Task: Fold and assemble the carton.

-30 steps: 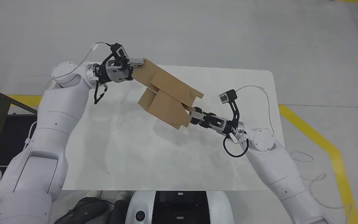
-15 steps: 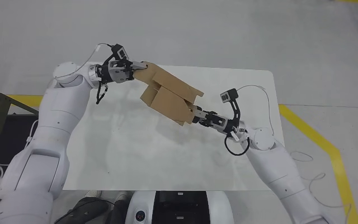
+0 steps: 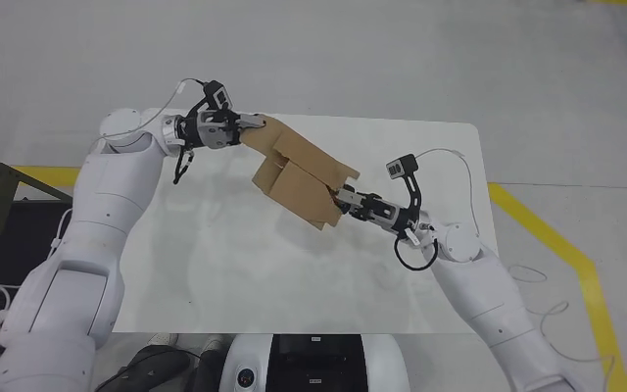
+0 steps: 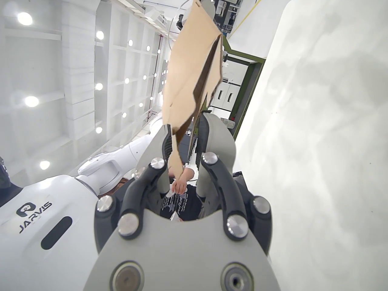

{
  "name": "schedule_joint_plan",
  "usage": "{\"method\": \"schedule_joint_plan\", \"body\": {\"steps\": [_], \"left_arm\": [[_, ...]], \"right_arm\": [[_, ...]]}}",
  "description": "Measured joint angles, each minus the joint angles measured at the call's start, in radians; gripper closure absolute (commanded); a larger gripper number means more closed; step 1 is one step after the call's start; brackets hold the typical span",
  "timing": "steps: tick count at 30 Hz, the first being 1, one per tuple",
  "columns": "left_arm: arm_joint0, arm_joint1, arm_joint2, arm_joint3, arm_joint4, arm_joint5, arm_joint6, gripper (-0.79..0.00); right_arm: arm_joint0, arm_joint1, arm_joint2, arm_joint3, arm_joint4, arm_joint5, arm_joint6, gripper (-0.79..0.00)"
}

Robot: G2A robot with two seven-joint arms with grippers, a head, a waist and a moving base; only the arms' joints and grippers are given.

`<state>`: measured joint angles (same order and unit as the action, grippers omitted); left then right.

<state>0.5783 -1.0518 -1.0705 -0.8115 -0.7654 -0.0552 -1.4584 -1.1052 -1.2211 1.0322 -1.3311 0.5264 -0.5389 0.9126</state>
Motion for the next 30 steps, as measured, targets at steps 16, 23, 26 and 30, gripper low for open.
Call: {"method": "schedule_joint_plan", "body": {"steps": [16,23,26,30], "left_arm": [[0.007,-0.003,-0.031,-0.009,-0.052,0.027,-0.002,0.0],[0.012,-0.005,-0.039,-0.015,-0.066,0.037,-0.012,0.0],[0.012,-0.006,-0.041,-0.017,-0.067,0.042,-0.014,0.0],[0.013,-0.007,-0.039,-0.019,-0.053,0.041,-0.014,0.0]], "right_arm": [[0.0,-0.006,0.001,0.01,0.01,-0.01,0.006,-0.268],[-0.002,-0.007,0.005,0.011,0.012,-0.007,0.01,-0.237],[-0.002,-0.009,0.004,0.013,0.013,-0.008,0.011,-0.234],[0.0,-0.011,0.002,0.015,0.017,-0.009,0.012,-0.237]]}}
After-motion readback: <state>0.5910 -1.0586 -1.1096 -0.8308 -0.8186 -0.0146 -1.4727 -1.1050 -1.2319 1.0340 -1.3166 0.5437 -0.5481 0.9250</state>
